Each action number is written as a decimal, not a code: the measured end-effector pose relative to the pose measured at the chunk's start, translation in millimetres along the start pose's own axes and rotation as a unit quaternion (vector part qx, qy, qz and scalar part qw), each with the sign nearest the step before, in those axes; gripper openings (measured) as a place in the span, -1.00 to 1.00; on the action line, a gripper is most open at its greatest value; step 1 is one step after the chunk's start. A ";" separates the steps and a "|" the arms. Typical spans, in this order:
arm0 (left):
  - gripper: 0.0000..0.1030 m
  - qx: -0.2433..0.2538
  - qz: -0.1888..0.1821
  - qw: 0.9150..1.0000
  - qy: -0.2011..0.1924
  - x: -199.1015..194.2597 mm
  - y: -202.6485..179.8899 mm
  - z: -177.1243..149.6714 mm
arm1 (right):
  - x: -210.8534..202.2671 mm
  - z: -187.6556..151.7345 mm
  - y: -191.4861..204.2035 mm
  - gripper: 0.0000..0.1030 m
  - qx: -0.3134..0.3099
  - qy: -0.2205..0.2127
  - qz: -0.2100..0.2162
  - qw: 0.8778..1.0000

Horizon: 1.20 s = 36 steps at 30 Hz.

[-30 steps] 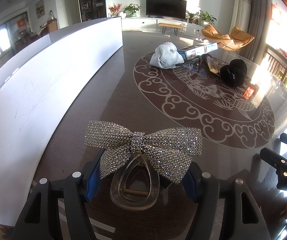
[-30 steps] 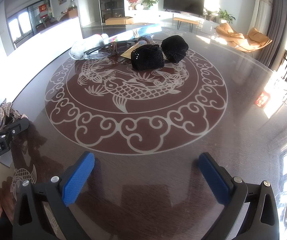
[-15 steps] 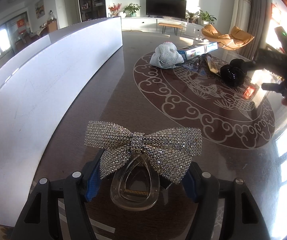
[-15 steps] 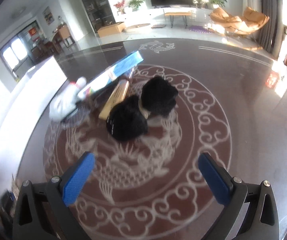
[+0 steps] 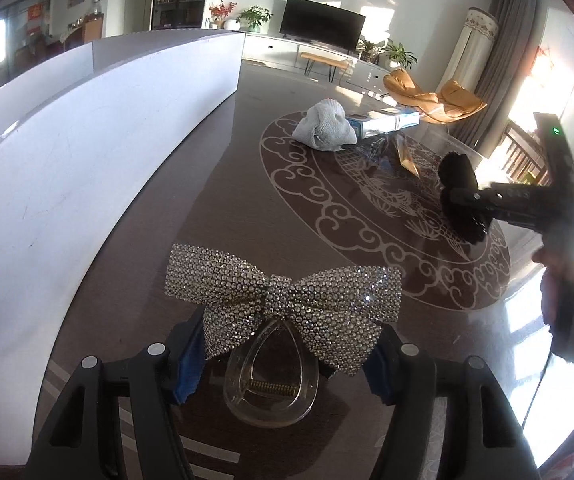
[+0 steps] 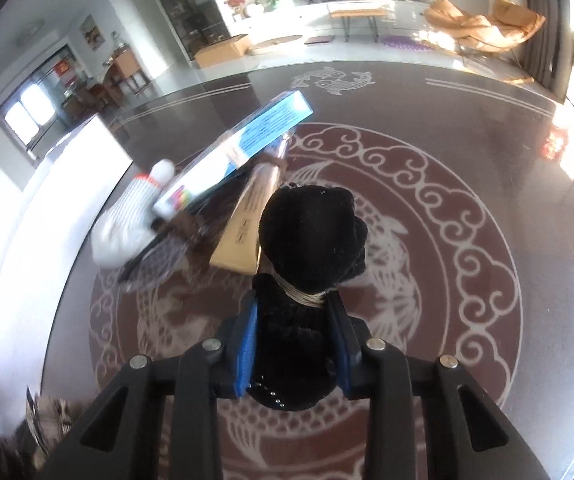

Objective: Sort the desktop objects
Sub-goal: 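Carry the bow clip and black fluffy item into the bin and release both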

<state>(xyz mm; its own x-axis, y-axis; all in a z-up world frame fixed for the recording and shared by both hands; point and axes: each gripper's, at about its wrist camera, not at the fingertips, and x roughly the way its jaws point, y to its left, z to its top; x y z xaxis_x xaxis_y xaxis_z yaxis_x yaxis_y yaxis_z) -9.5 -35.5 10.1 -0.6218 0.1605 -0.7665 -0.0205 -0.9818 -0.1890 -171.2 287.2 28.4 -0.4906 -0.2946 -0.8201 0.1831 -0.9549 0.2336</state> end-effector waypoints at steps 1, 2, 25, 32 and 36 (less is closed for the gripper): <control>0.23 0.001 0.000 1.000 -0.001 -0.3 -0.8 -0.4 | -11.1 -12.8 4.6 -0.36 -0.018 0.000 0.010 1.000; 0.21 -0.001 -0.003 1.000 -0.003 -1.7 -1.0 -0.8 | -19.4 -24.3 8.4 -0.36 -0.035 -0.001 0.016 0.999; 0.16 -0.122 0.058 0.988 -0.079 -145.3 156.7 71.9 | -79.1 0.6 248.0 -0.36 -0.226 -0.050 0.205 0.951; 0.20 -0.147 0.101 0.984 0.028 -105.5 222.1 69.9 | 0.2 31.1 389.9 -0.33 -0.335 -0.023 0.139 0.932; 0.52 -0.114 0.135 0.983 0.054 -88.7 216.2 66.4 | 56.7 27.7 407.4 0.21 -0.331 0.057 0.104 0.936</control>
<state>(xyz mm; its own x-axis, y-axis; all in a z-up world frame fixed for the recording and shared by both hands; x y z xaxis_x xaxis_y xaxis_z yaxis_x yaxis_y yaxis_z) -10.8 -268.7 78.0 -0.4935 -0.0802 -0.8660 0.3179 -0.9435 -0.0938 -148.0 -119.5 91.5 -0.2983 -0.4306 -0.8518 0.7714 -0.6343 0.0505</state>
